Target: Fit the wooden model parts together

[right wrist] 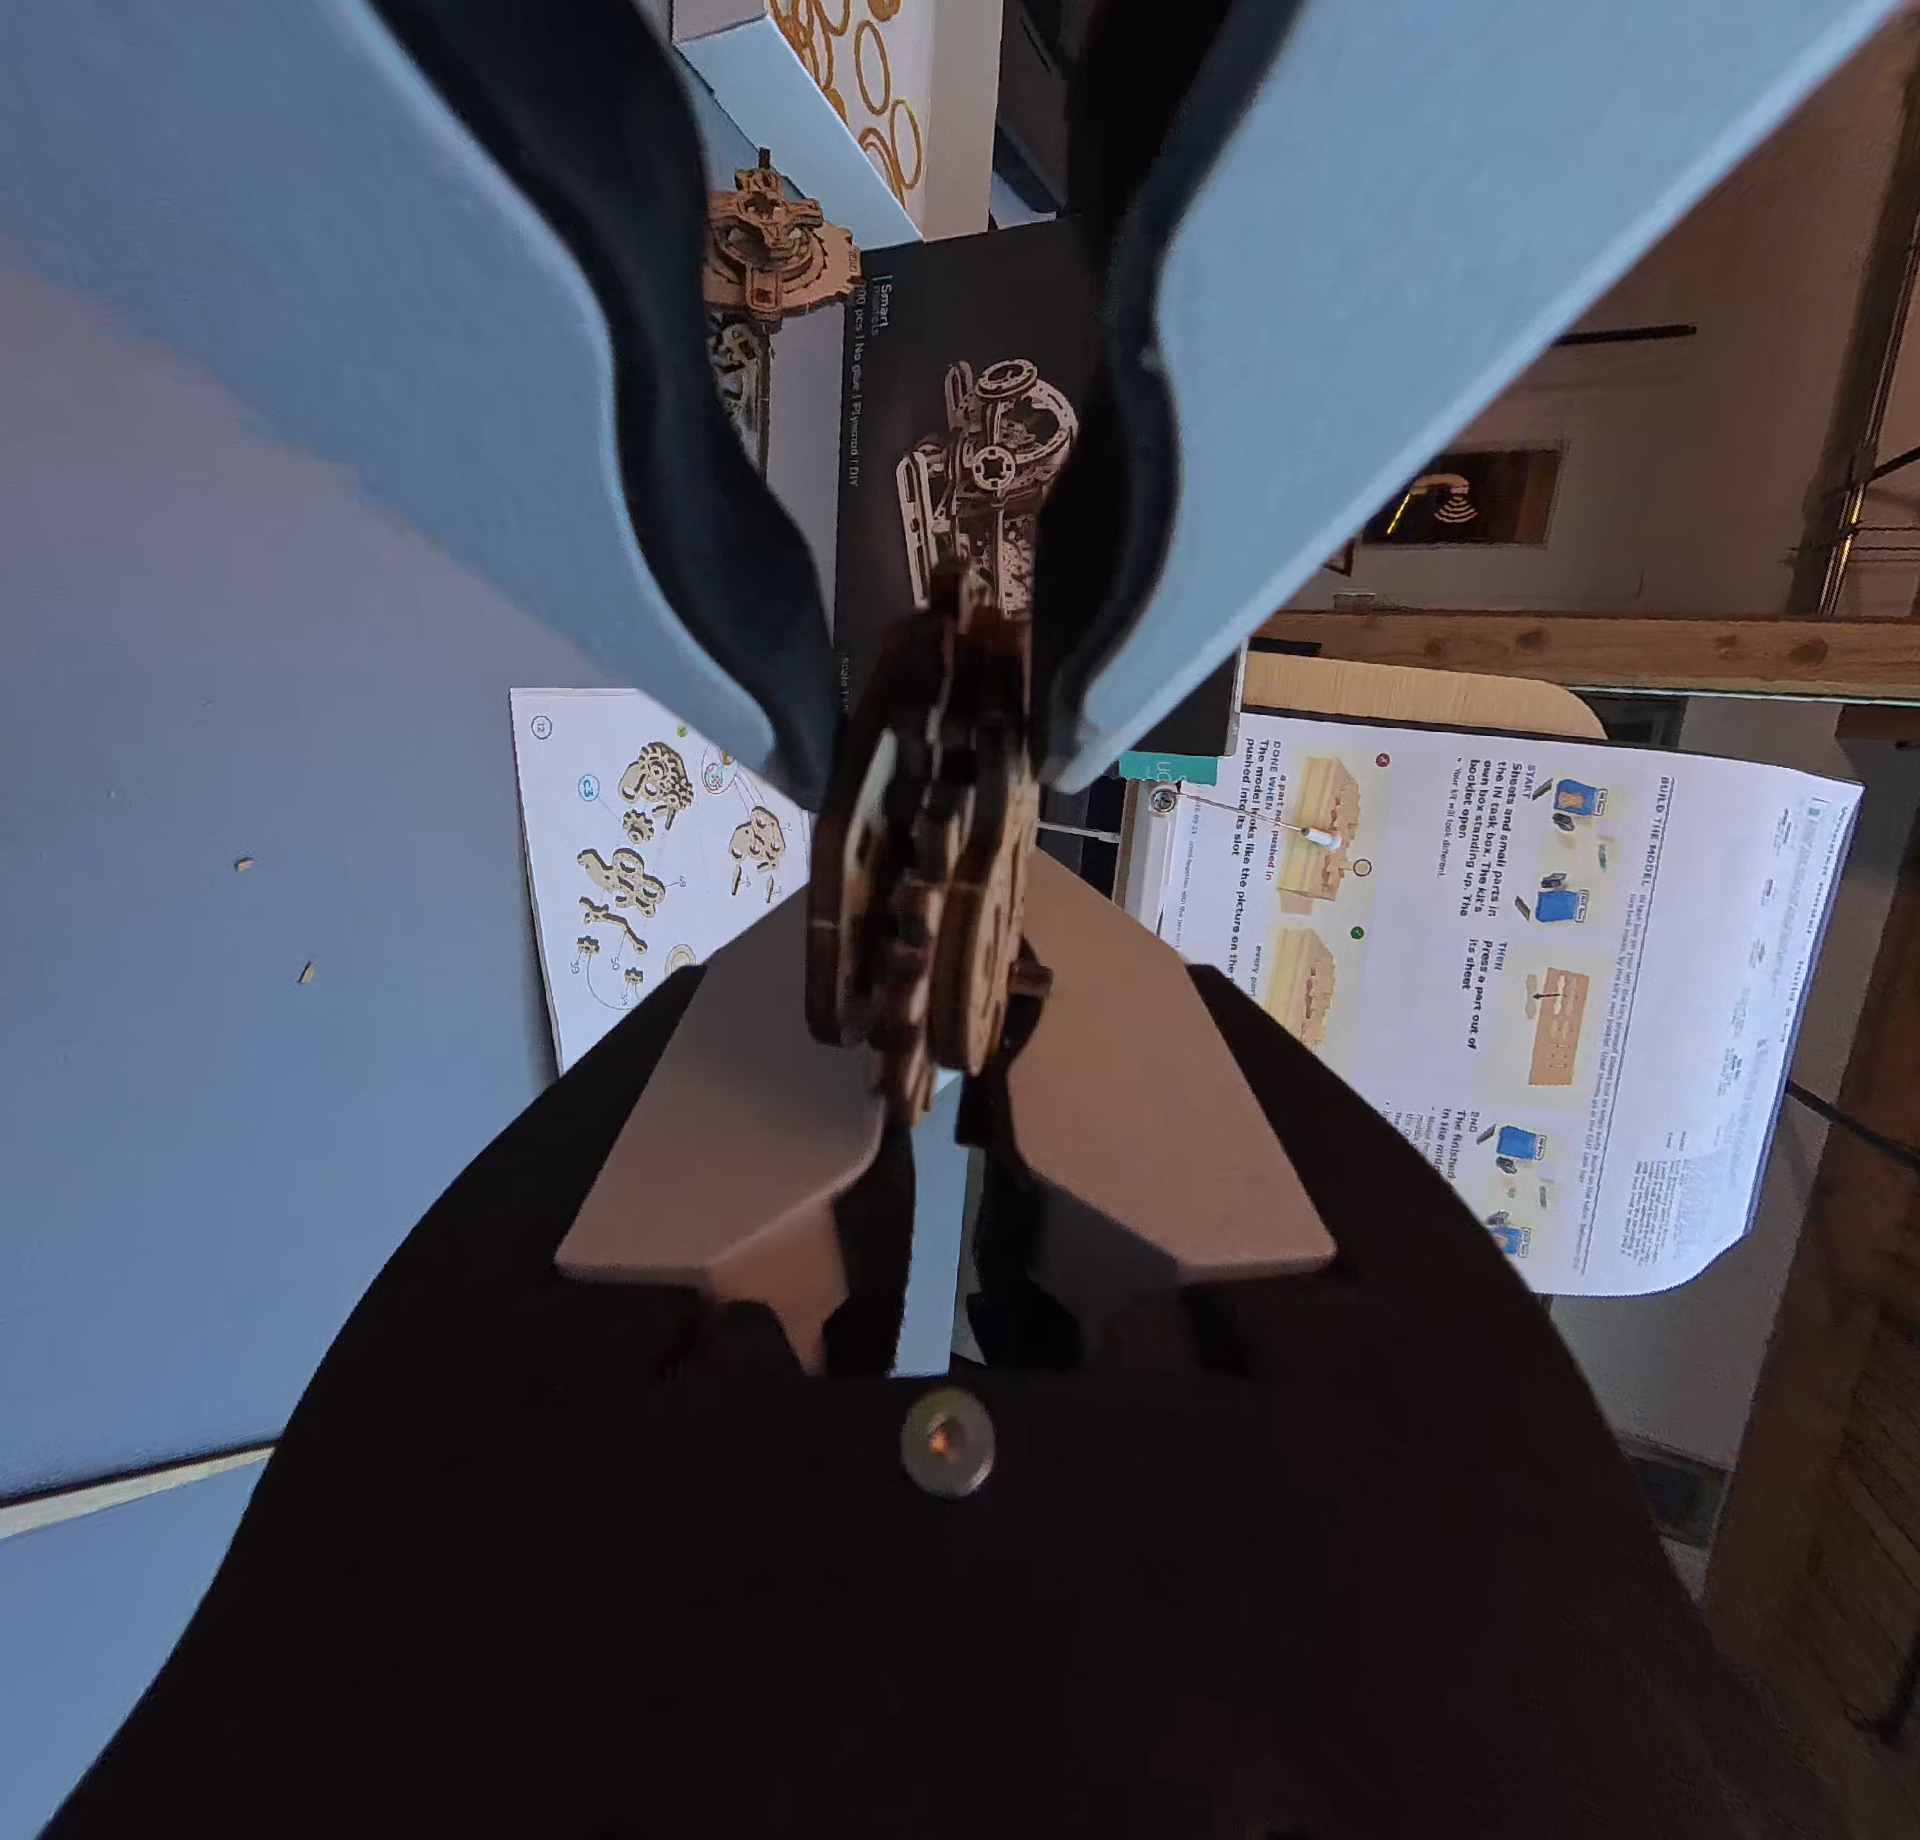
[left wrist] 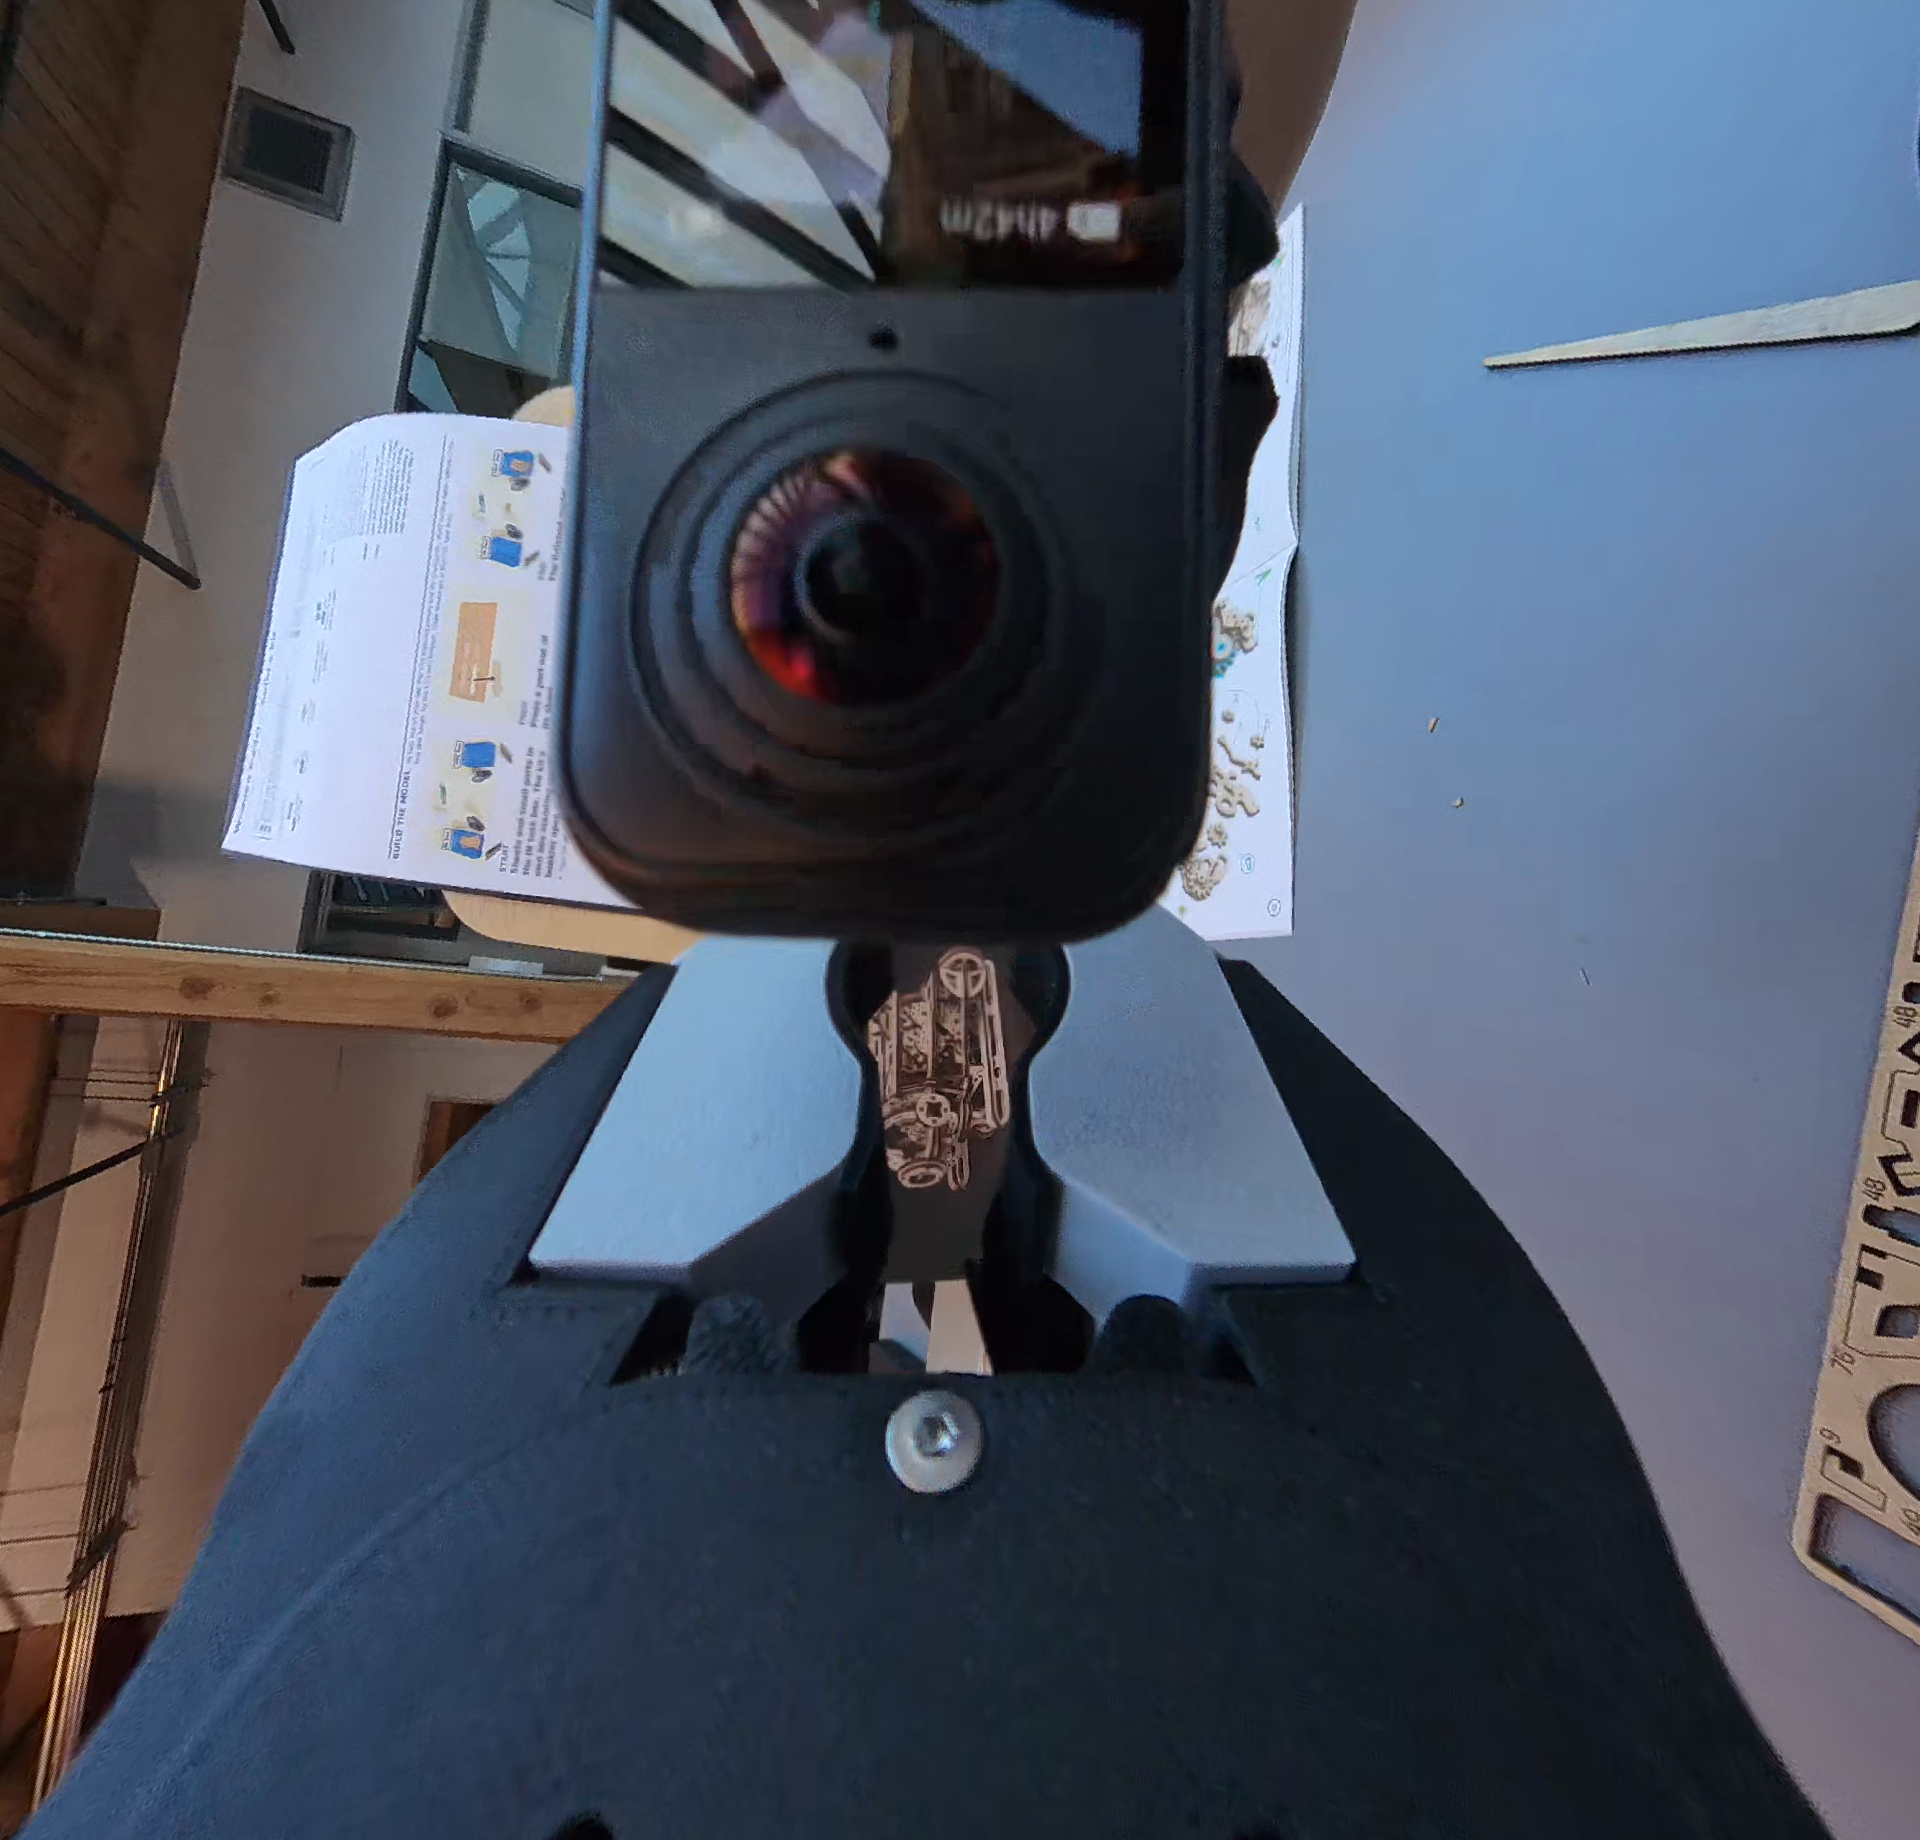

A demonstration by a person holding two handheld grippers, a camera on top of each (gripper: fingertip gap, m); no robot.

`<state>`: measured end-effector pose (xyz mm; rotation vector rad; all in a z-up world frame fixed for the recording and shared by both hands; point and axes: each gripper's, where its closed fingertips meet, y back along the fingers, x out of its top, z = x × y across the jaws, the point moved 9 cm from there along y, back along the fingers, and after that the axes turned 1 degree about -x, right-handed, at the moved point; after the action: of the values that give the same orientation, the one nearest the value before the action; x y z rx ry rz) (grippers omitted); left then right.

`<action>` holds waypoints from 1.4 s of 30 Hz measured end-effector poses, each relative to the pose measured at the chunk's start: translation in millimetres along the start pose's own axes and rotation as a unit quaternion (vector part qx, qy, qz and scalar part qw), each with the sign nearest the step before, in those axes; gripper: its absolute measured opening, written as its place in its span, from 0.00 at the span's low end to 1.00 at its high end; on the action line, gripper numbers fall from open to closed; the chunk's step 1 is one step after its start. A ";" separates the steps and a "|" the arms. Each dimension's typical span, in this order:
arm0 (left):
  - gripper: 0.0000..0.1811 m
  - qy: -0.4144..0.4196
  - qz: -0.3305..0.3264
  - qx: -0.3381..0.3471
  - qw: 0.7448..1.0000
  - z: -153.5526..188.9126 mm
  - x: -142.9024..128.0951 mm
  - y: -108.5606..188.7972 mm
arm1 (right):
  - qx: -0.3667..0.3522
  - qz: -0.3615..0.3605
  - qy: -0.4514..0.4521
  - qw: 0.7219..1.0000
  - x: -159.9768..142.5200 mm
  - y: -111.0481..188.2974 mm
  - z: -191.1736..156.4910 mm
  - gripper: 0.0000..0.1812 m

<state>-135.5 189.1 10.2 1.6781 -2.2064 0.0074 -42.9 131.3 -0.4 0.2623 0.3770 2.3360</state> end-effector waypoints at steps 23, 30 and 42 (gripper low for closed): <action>0.06 0.301 0.156 -0.212 0.917 -15.9 -24.9 -2.3 | 0.492 0.141 -0.358 0.781 4.0 1.7 -12.4 0.26; 0.06 0.275 0.245 -0.189 0.910 -14.8 -32.7 2.4 | 0.419 0.160 -0.271 0.852 14.8 11.3 -6.6 0.16; 0.06 0.236 0.290 -0.119 0.920 -19.7 -30.3 13.4 | 0.285 0.095 -0.265 0.917 15.1 27.0 11.5 0.12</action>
<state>-135.5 225.7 22.7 0.7458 -2.1249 0.2582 -67.5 125.7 20.8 1.2285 0.7735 2.1665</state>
